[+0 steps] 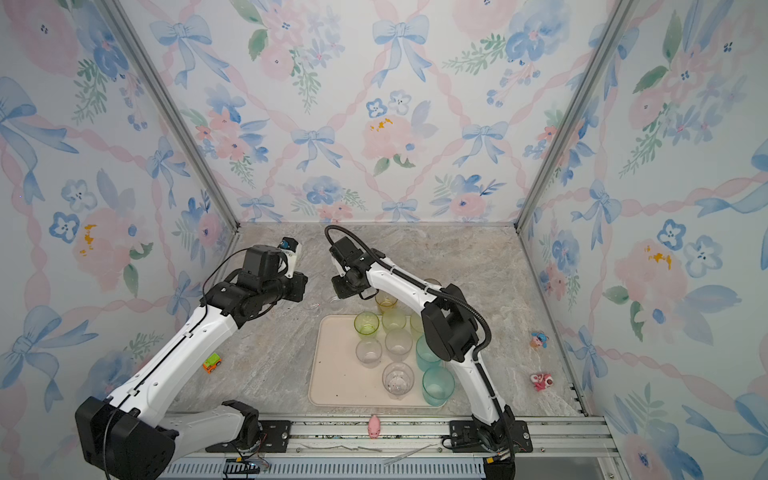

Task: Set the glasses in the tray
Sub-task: 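Lower the right gripper onto the clear faceted cup and close it, then lift the clear faceted cup with the right gripper and carry it over the tray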

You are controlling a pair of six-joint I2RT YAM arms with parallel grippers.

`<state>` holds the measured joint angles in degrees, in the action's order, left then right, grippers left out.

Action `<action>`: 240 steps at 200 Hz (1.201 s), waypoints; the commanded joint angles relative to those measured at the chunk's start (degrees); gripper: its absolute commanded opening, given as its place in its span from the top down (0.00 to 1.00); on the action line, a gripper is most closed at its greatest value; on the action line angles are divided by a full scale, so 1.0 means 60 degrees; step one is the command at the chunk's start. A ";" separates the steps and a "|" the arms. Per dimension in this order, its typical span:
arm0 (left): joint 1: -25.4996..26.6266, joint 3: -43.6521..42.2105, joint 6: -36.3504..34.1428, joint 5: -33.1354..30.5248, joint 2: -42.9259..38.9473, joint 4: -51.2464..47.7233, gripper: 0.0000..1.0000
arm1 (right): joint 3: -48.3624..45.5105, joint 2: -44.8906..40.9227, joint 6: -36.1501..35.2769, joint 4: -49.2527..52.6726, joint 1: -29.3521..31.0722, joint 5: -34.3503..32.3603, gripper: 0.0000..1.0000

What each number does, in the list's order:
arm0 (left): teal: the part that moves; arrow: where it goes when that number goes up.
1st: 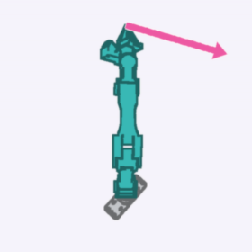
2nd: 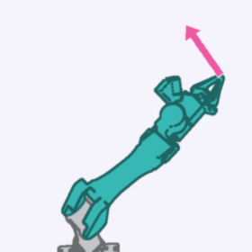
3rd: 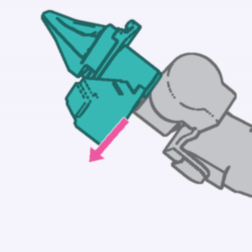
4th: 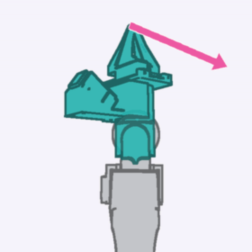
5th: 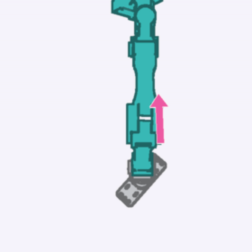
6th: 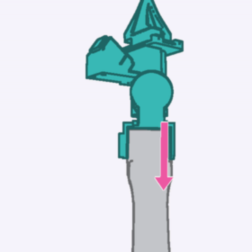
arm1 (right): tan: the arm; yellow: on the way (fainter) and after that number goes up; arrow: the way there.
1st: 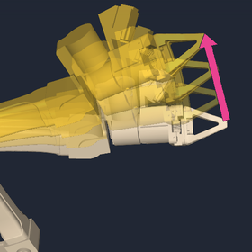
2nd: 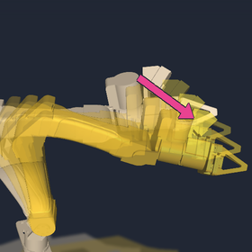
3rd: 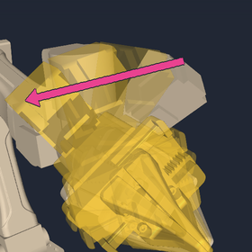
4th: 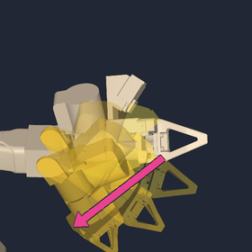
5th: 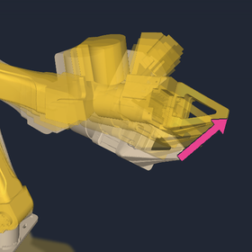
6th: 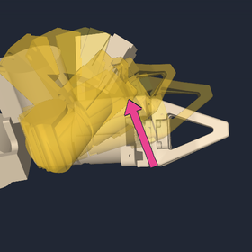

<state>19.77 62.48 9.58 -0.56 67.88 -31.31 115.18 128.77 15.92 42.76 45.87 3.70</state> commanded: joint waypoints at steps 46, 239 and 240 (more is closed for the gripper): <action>-0.0255 -0.0328 -0.0319 0.0190 -0.0390 0.0106 0.77 | 0.0921 0.0721 0.0206 0.0402 0.0120 -0.0188 0.77; -0.0567 -0.0507 -0.0499 0.0379 -0.0542 0.0148 0.76 | 0.0854 0.0759 0.0046 0.0233 0.0099 -0.0786 1.00; -0.0561 -0.0509 -0.0491 0.0368 -0.0544 0.0149 0.76 | 0.0826 0.0723 0.0051 0.0200 0.0095 -0.0782 1.00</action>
<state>16.82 60.27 7.64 1.02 65.19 -31.27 121.89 134.21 16.36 45.25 45.91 0.54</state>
